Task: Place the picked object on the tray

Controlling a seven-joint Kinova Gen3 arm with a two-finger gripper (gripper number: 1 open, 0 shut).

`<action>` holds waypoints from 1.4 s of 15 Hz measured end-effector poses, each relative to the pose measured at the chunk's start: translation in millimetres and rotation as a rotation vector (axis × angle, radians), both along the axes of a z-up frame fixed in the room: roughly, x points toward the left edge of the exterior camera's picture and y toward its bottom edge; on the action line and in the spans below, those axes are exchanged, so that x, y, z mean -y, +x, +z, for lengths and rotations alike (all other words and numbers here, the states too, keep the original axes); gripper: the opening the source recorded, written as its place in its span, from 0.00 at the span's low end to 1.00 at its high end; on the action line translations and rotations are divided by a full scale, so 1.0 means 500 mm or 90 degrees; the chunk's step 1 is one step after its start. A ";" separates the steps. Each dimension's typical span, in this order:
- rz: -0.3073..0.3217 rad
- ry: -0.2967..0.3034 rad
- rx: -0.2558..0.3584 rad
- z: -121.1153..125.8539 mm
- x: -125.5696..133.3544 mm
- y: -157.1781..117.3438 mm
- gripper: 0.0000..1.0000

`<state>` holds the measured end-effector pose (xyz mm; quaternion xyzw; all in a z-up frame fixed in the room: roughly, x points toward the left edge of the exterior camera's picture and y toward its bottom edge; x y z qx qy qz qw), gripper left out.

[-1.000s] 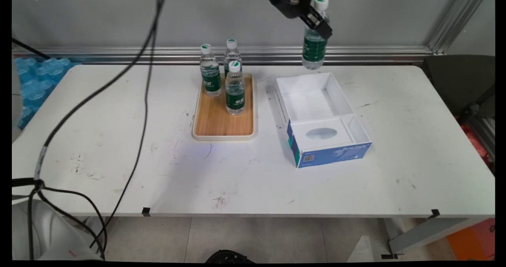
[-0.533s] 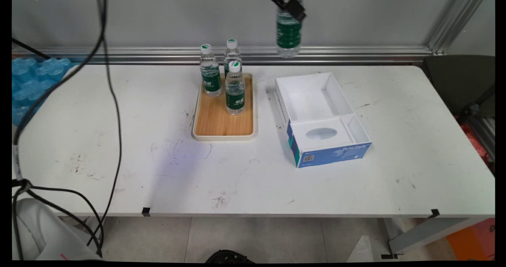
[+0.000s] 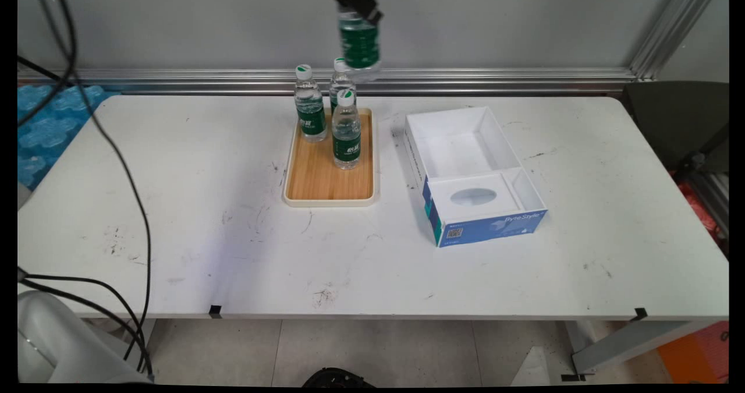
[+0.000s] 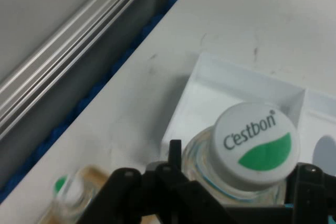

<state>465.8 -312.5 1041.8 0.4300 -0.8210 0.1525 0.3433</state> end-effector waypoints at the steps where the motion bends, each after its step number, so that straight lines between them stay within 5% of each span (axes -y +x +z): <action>1: 0.010 0.003 0.000 0.001 -0.012 0.015 0.00; 11: 0.117 0.029 0.009 -0.035 -0.120 0.145 0.00; 16: 0.144 0.033 0.010 -0.111 -0.142 0.172 0.00; 21: 0.127 0.035 0.011 -0.214 -0.132 0.168 0.00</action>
